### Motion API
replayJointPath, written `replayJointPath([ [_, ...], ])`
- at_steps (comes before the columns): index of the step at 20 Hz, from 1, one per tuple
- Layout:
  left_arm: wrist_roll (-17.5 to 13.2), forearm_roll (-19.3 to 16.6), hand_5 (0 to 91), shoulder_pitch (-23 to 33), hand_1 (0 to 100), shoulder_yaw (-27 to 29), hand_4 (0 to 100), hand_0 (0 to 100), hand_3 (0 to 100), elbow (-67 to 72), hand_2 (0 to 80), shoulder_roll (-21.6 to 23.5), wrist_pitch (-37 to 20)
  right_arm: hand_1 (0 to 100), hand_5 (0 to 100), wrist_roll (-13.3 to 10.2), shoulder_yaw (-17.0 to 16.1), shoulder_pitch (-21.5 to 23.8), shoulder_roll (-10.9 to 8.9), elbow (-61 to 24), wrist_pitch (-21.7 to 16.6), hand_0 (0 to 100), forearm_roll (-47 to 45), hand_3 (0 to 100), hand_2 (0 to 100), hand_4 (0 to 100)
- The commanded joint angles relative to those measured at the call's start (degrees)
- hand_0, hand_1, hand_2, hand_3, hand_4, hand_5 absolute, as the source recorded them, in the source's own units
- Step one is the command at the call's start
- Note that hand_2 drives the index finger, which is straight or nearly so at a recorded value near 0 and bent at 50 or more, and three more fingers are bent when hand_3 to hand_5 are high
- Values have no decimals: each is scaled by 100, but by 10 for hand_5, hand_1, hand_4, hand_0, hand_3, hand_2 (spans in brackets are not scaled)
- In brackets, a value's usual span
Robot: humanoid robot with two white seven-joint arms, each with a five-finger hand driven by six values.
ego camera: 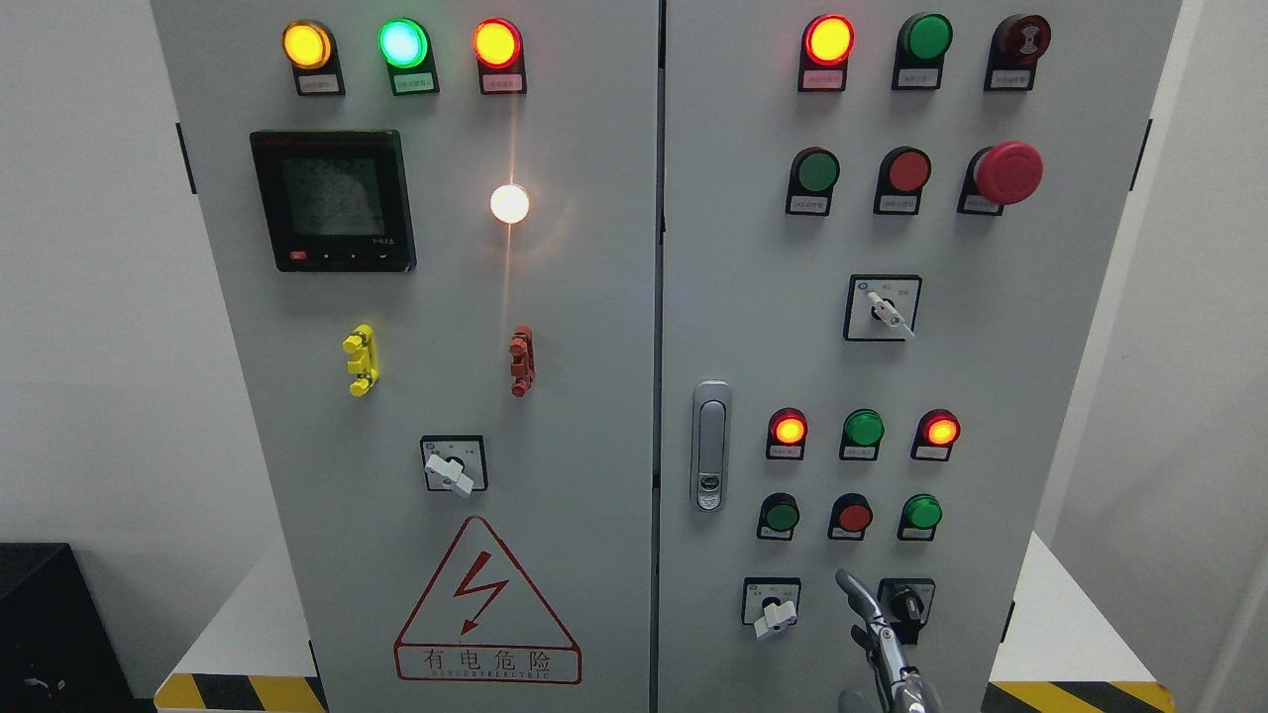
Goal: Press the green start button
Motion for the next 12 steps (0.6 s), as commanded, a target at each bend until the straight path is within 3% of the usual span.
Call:
replayJointPath([
  [1,-4,0,0,-132,556,0,0,120,0,-158,0,0,2,1,0,5,39,14,-5,-168,58,0,-332,0,0,0],
  [12,-4,0,0,-132,556,0,0,120,0,-158,0,0,2,0,0,-22,22,23,-5,-168,76,0,-341,0,0,0],
])
